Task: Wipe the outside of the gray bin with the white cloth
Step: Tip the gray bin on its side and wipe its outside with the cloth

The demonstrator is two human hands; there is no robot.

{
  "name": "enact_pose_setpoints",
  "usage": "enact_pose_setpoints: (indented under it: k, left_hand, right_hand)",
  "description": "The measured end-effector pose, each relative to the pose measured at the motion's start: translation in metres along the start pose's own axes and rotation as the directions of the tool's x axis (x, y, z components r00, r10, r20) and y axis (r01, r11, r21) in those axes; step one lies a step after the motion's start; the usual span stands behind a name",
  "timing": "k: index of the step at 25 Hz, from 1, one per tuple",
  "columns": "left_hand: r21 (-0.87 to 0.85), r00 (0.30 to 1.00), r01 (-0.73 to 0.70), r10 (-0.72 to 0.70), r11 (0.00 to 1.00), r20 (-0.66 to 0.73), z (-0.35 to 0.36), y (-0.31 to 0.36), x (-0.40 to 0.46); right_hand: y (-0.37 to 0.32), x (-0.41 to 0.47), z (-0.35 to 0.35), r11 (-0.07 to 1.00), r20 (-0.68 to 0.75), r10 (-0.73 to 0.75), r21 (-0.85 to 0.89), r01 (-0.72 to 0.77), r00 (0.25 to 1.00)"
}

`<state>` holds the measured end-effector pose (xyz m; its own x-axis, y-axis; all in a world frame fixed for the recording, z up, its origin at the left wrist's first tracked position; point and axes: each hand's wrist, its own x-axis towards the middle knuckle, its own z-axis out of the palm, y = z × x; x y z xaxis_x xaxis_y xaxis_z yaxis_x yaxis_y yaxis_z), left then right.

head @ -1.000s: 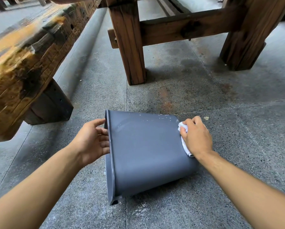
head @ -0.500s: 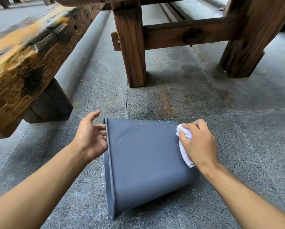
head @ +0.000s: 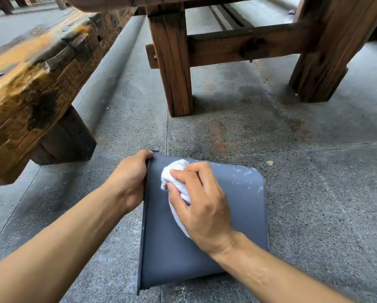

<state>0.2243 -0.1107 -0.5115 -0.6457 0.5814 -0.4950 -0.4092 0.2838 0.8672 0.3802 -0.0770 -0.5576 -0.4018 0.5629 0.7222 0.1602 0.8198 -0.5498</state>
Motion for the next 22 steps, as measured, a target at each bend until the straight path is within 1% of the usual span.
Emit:
enact_pose_setpoints:
  k: [4, 7, 11, 14, 20, 22]
  left_hand:
    - [-0.009, 0.995, -0.102, 0.101, 0.995, -0.022, 0.005, 0.003, -0.007]
    - [-0.044, 0.992, -0.101, 0.104, 0.994, 0.064, 0.006, 0.011, -0.014]
    - [-0.066, 0.979, -0.099, 0.109, 0.993, 0.174, 0.001, 0.013, -0.016]
    - [-0.017, 0.969, -0.128, 0.129, 0.992, 0.211, -0.003, 0.009, -0.015]
    - [0.14, 0.956, -0.219, 0.183, 0.966, 0.231, -0.008, -0.012, -0.012]
    - [0.18, 0.952, -0.24, 0.195, 0.954, 0.234, -0.009, -0.015, -0.01]
  right_hand:
    - [-0.008, 0.012, 0.008, 0.998, 0.025, -0.003, -0.058, 0.004, 1.0]
    - [-0.003, 0.017, 0.007, 0.997, 0.02, -0.014, -0.082, 0.015, 1.0]
    - [-0.001, 0.015, 0.007, 0.999, 0.013, -0.02, -0.05, 0.021, 1.0]
    - [0.0, 0.014, 0.012, 0.998, -0.014, -0.015, -0.068, 0.014, 1.0]
    - [0.013, -0.006, 0.017, 0.98, 0.034, -0.079, -0.182, 0.084, 0.996]
    - [0.019, -0.01, 0.014, 0.975, 0.027, -0.067, -0.21, 0.071, 0.997]
